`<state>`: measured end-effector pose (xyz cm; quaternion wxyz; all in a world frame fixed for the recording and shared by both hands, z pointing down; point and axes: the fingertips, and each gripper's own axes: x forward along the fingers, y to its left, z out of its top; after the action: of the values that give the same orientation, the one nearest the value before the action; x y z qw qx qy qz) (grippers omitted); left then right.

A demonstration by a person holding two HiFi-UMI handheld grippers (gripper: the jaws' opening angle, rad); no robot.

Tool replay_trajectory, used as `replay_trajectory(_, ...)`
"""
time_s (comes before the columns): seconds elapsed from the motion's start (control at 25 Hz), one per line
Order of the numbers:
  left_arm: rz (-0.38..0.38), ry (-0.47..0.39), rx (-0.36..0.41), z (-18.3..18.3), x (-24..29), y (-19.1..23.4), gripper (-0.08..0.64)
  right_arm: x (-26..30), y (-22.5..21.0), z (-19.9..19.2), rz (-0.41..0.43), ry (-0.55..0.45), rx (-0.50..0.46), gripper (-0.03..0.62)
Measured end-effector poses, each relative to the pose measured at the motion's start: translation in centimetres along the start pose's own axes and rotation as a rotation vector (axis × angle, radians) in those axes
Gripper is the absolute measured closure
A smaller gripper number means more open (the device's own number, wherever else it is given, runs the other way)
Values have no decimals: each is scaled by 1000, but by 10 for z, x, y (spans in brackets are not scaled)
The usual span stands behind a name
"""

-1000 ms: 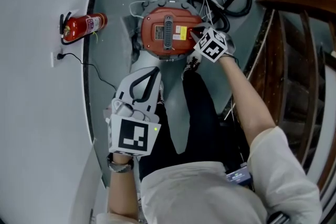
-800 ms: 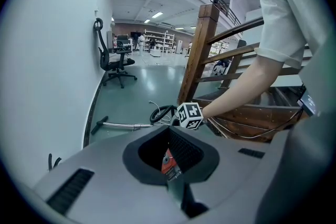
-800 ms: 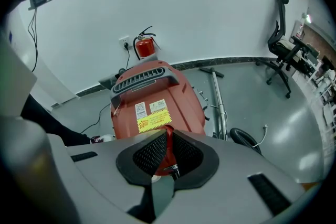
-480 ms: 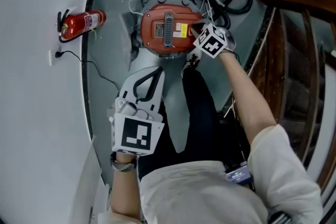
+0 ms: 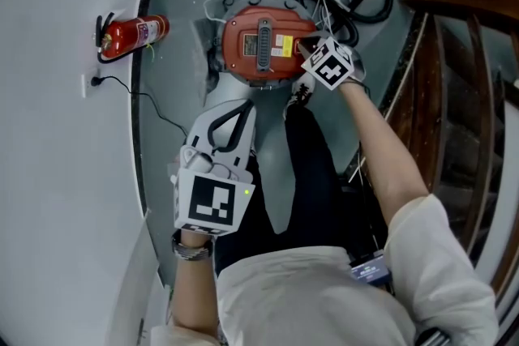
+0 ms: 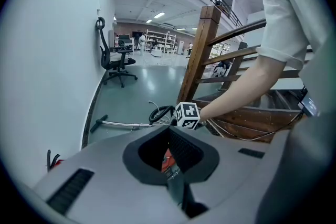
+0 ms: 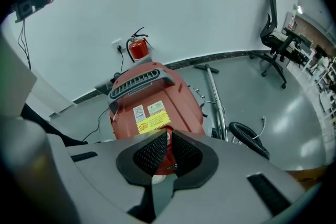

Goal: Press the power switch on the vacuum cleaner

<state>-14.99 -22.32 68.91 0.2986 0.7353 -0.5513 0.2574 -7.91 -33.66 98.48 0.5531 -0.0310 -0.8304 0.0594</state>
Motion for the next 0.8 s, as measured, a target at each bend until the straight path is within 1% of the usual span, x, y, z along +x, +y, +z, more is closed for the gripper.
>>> replay_trajectory(0.16, -5, -26, 0, 7, -6, -7, 558, -17, 5, 2, -16, -18, 15, 561)
replay_trajectory(0.36, -21, -42, 30, 19, -17, -17, 558, -52, 9, 13, -67, -85, 47, 561)
replay_trajectory(0.52, -20, -64, 31, 28, -36, -24, 558, -85, 25, 21, -93, -111, 70, 561)
replay_trajectory(0.64, -19, -79, 69, 36, -51, -26, 558, -108, 37, 29, -113, -134, 63, 563)
replay_trajectory(0.8, -15, -89, 123, 44, -72, -31, 558, -147, 53, 43, -145, -189, 71, 563)
